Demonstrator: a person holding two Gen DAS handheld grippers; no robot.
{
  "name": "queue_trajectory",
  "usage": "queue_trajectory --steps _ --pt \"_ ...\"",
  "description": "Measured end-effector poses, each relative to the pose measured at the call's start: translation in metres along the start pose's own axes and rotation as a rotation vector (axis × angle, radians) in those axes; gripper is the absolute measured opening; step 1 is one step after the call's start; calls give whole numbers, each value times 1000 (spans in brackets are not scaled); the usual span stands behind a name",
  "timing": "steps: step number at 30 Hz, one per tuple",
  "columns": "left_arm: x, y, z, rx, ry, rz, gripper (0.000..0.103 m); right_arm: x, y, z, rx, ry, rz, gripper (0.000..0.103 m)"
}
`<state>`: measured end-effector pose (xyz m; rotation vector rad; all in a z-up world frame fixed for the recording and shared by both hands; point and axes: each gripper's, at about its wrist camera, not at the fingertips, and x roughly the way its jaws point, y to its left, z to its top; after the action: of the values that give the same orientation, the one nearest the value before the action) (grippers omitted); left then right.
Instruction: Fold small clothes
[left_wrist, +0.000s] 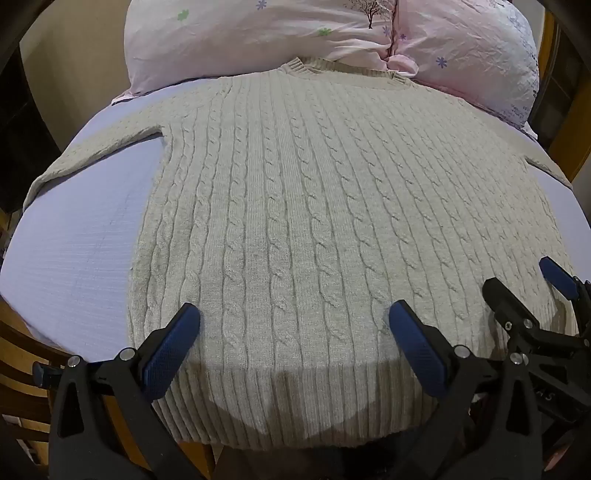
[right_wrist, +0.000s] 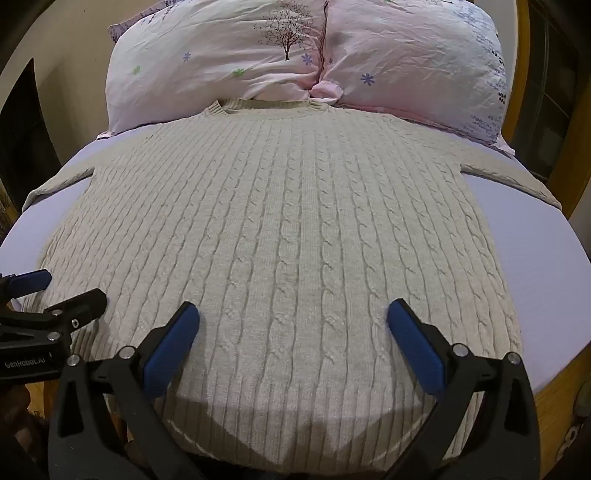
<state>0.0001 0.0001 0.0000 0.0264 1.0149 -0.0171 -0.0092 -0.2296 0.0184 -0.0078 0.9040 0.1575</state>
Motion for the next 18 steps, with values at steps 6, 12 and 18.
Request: queue_trajectory --steps 6,12,18 --pt "0 0 0 1 1 1 102 -1 -1 0 1 0 1 101" --pt "0 0 0 2 -2 2 102 -1 -1 -1 0 -3 -2 101" --pt "0 0 0 1 -2 2 102 -2 -2 -1 -1 -5 -1 101"
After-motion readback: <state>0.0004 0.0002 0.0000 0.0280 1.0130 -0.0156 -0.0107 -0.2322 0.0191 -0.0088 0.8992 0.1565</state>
